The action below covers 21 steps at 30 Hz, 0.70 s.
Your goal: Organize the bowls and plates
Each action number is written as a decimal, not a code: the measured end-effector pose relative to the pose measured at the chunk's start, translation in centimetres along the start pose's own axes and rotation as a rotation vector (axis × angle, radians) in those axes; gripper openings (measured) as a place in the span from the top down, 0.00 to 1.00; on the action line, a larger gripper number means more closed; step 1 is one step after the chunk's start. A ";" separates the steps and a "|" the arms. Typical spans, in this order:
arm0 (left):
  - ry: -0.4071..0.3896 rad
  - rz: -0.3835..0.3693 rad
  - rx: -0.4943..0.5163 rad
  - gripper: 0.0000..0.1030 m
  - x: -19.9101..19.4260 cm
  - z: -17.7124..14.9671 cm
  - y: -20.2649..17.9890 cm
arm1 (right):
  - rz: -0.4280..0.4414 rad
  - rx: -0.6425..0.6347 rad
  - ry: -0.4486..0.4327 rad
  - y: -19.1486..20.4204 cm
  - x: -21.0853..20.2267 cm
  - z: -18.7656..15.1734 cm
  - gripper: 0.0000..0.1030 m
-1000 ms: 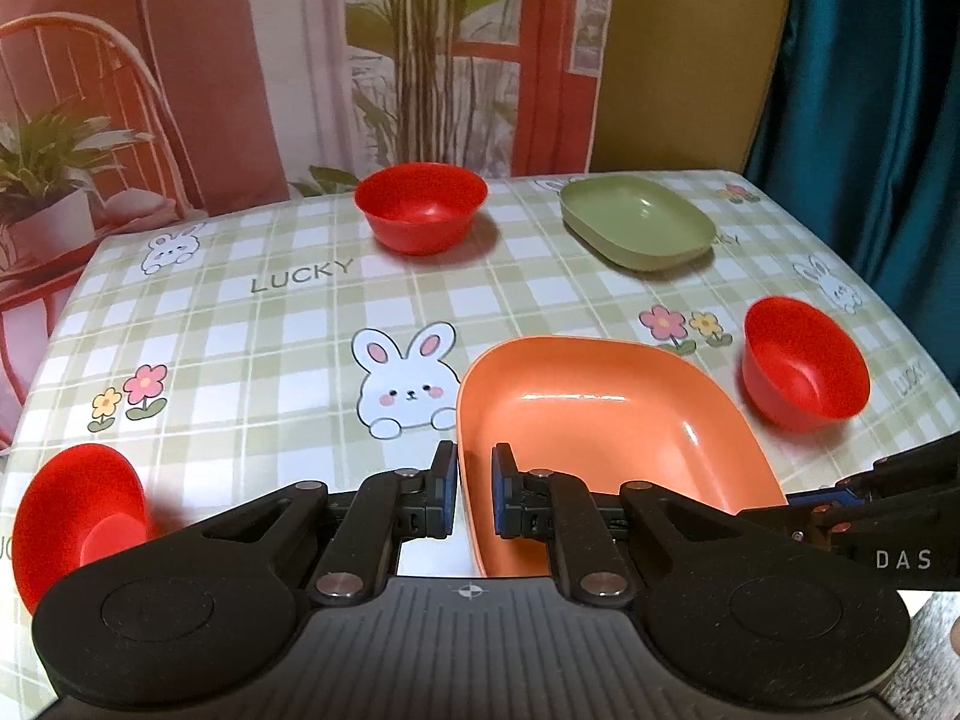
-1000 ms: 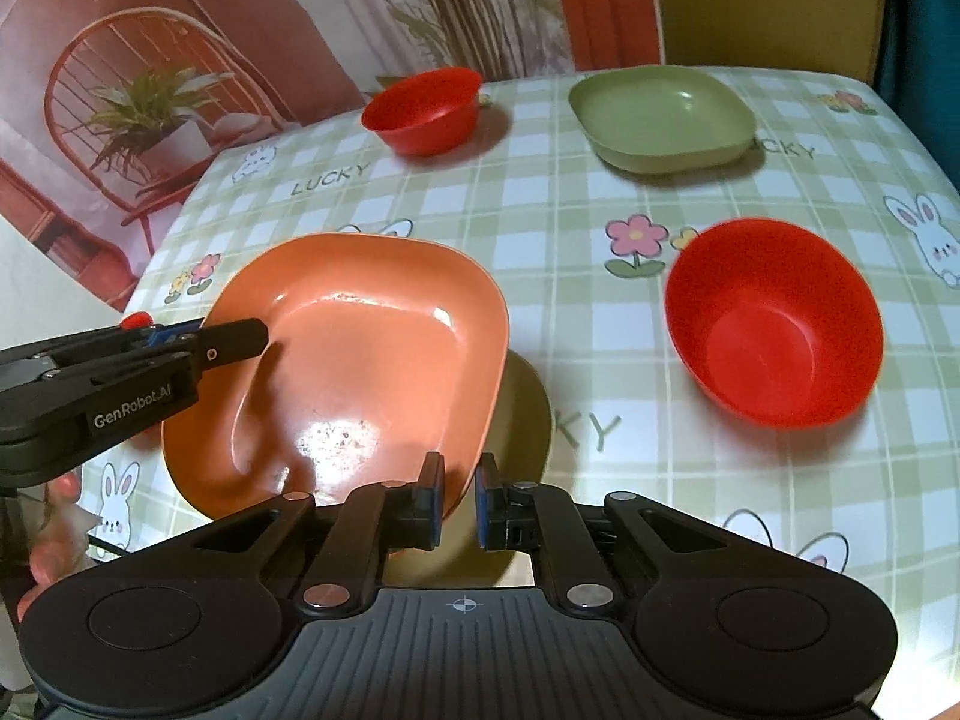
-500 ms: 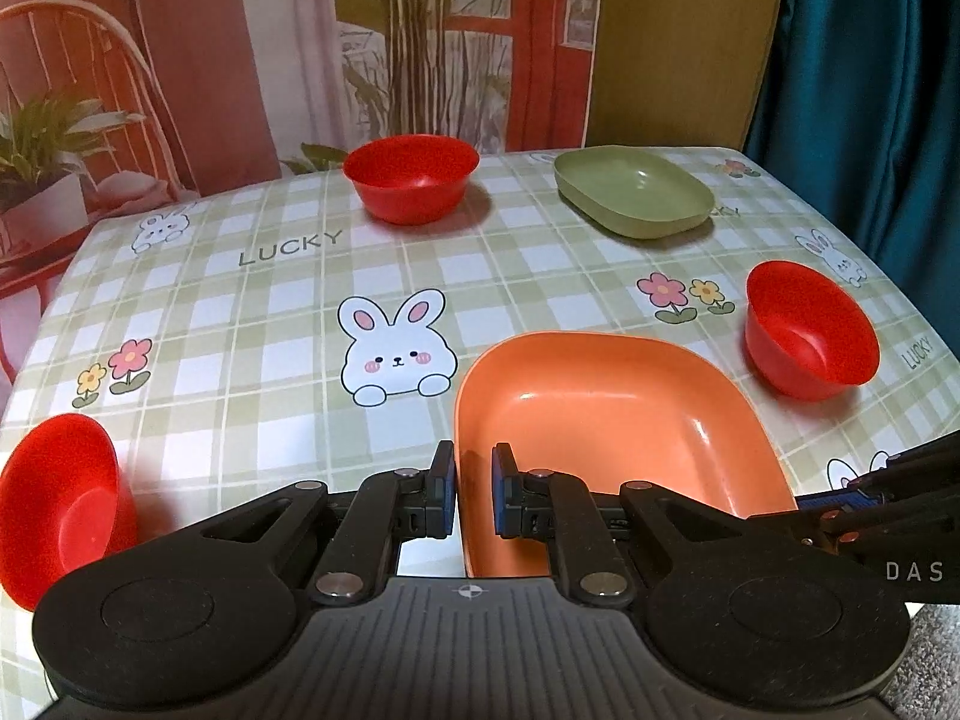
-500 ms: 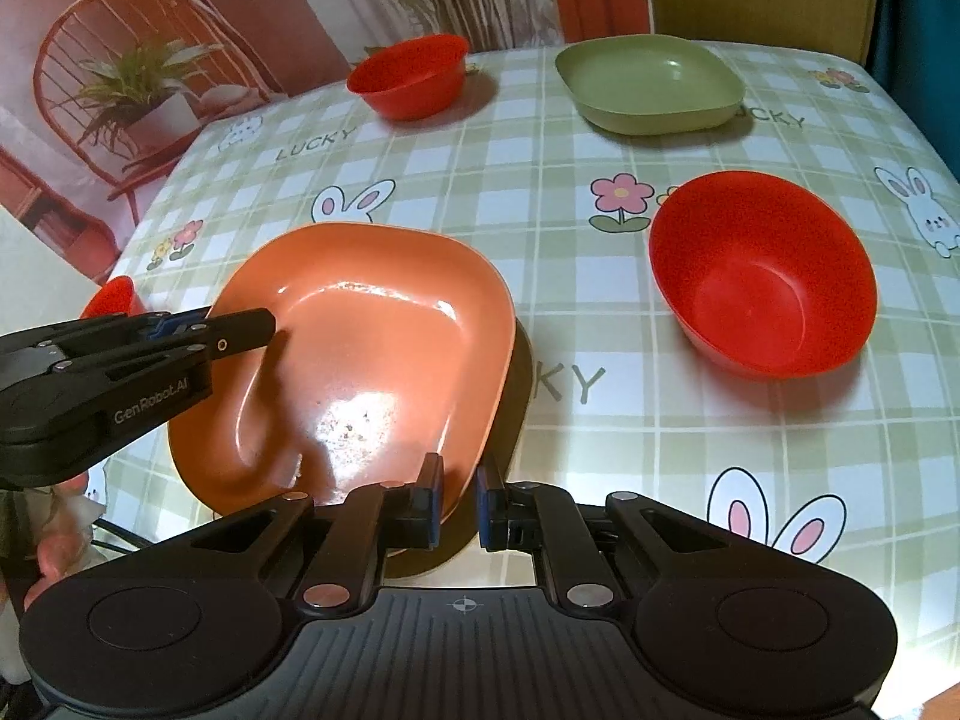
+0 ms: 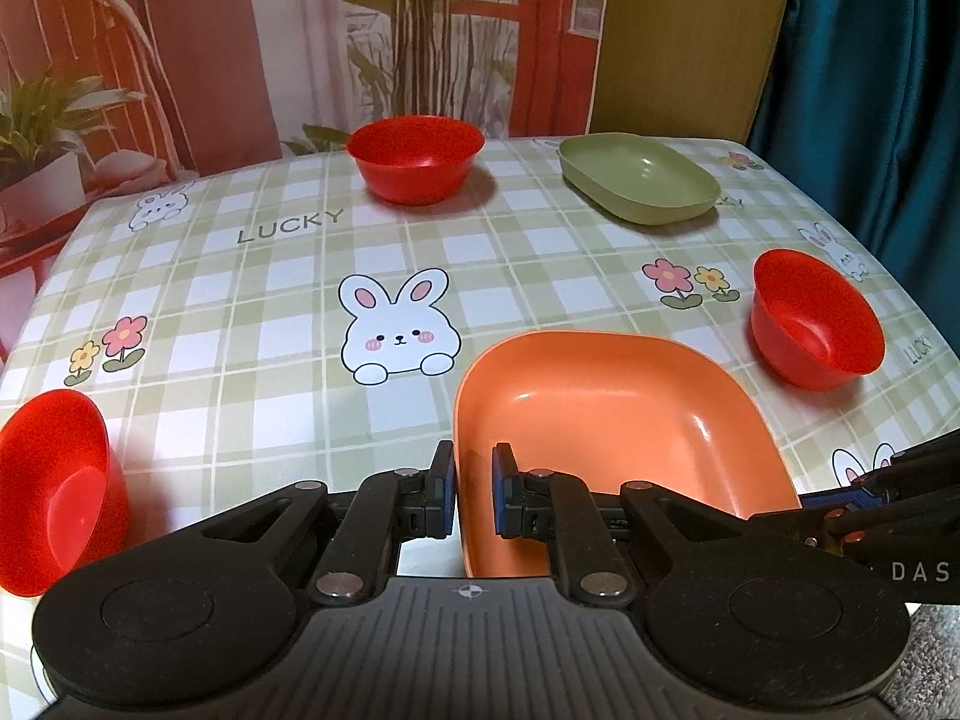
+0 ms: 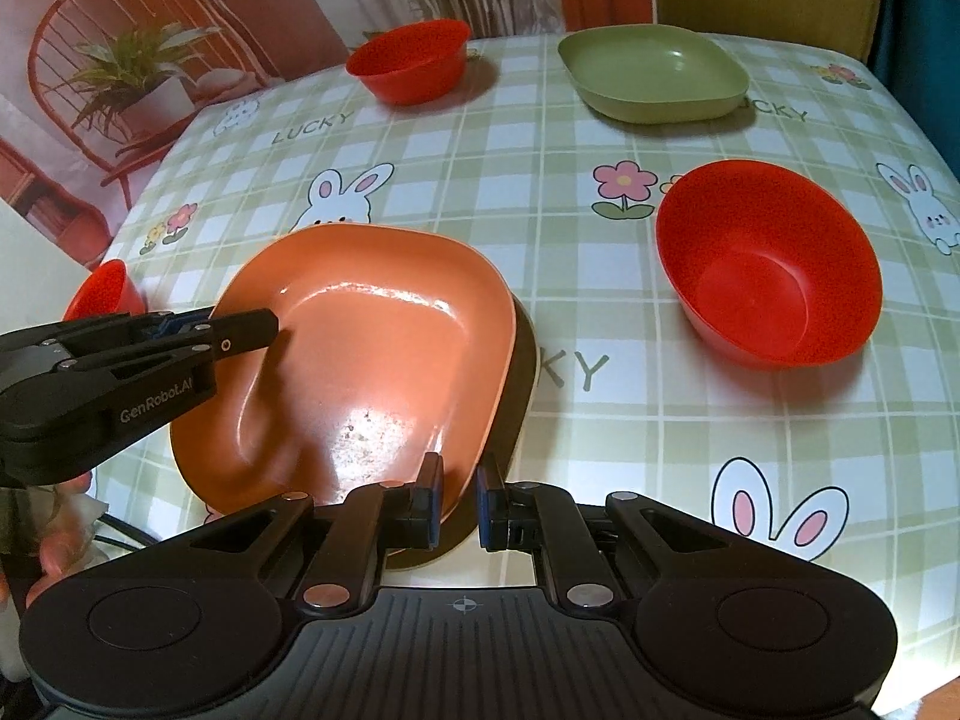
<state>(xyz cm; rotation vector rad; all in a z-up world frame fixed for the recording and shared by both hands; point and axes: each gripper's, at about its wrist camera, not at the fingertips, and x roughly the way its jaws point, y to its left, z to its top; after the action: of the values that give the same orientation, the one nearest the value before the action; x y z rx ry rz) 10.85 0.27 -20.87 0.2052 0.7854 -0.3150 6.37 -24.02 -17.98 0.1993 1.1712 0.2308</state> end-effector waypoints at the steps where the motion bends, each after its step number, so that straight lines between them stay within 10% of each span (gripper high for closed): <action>1: 0.002 0.000 -0.003 0.87 0.1 -0.1 0.0 | 0.000 -0.002 0.003 0.0 0.1 0.0 0.90; 21: -0.002 -0.011 -0.031 0.87 0.3 -0.5 0.6 | -0.029 -0.043 -0.015 0.6 0.0 0.0 0.86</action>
<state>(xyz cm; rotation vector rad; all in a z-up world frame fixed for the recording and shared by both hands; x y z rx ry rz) 10.99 0.93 -21.39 0.1711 0.7889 -0.3135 6.38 -23.41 -17.82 0.1463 1.1521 0.2284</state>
